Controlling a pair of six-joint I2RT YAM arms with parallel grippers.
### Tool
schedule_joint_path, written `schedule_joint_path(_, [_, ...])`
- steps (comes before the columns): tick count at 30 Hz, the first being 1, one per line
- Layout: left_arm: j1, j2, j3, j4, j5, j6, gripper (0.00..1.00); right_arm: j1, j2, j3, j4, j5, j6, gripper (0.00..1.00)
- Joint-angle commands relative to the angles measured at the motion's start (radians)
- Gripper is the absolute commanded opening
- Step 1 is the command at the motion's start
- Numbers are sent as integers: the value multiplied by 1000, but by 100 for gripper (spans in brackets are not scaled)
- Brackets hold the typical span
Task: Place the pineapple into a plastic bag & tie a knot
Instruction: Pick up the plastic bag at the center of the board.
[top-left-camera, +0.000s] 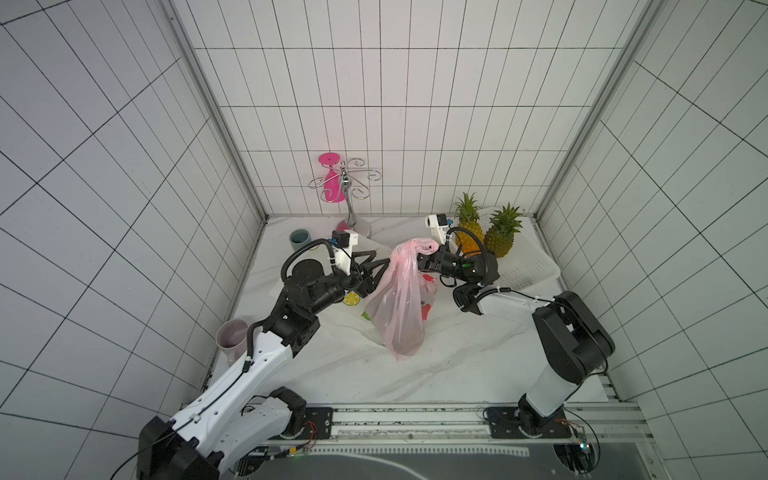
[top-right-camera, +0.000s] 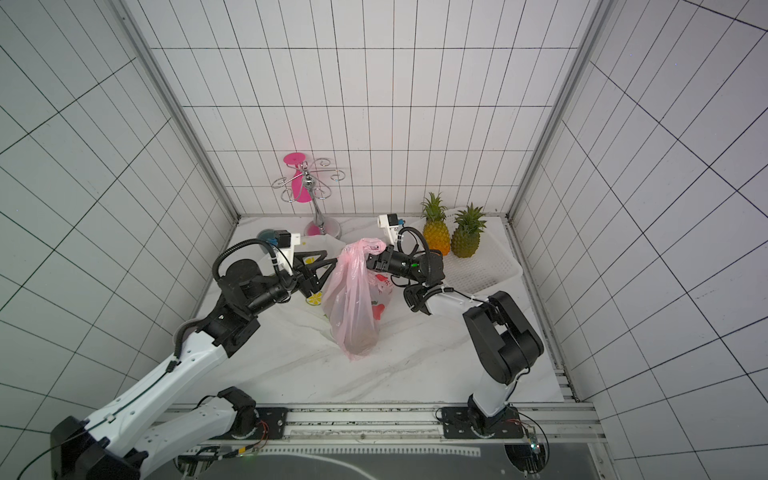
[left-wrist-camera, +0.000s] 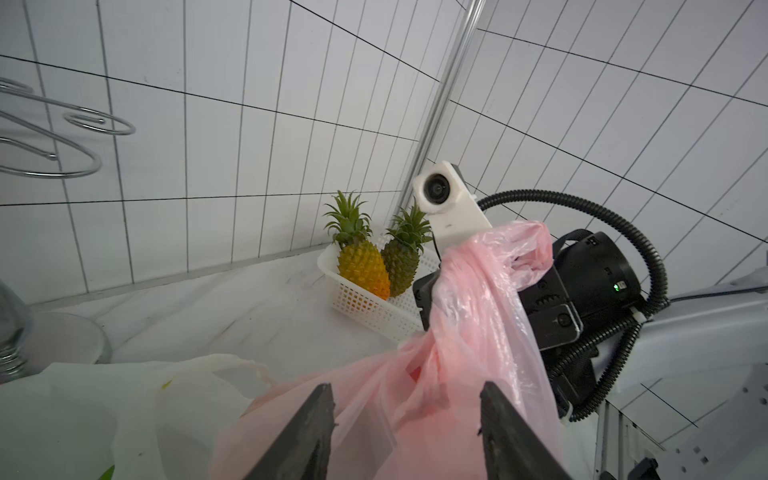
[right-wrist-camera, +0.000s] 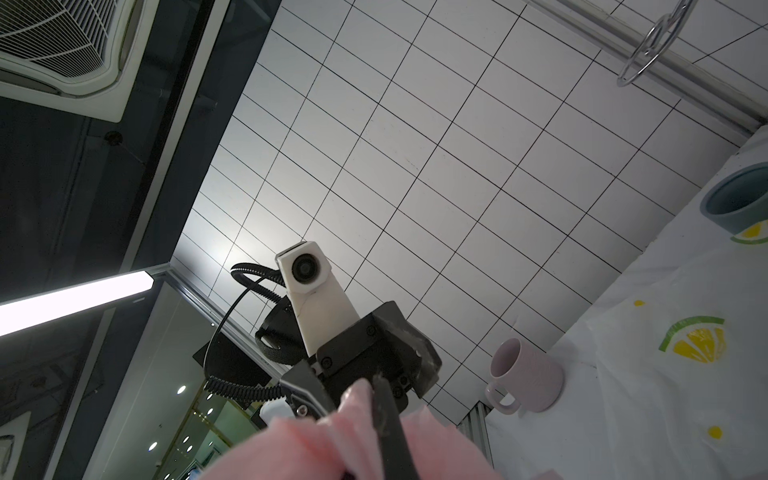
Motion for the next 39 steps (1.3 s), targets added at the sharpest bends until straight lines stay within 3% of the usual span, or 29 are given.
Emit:
schedule_joint_path(1, [-29,16,3,61,34,13,58,8,-25,164,372,16,53,0])
schedule_joint_path(11, [-44,57,-4,27,-61,44,58,21,-26,168,372,-33,61,0])
schedule_joint_path(21, [-48,-109,-182,113,-58,-55,54,9,-30,168,373,-28,60,0])
schedule_joint_path(24, [-64,-60,-187,136,-39,-74,41,12,-35,176,372,-22,56,0])
schedule_joint_path(26, [-92,-9,-171,160,-33,-76,20,14,-39,177,372,-18,51,0])
schedule_joint_path(29, [-136,57,-127,171,-31,-67,0,18,-39,179,364,-22,37,0])
schedule_joint_path(31, [-159,71,-91,176,-35,-68,0,17,-44,165,330,-32,-8,0])
schedule_joint_path(36, [-221,49,-13,172,-71,-33,0,25,-120,81,34,-8,-298,0])
schedule_joint_path(39, [-222,69,-6,165,-72,-23,0,48,-109,110,28,-28,-288,0])
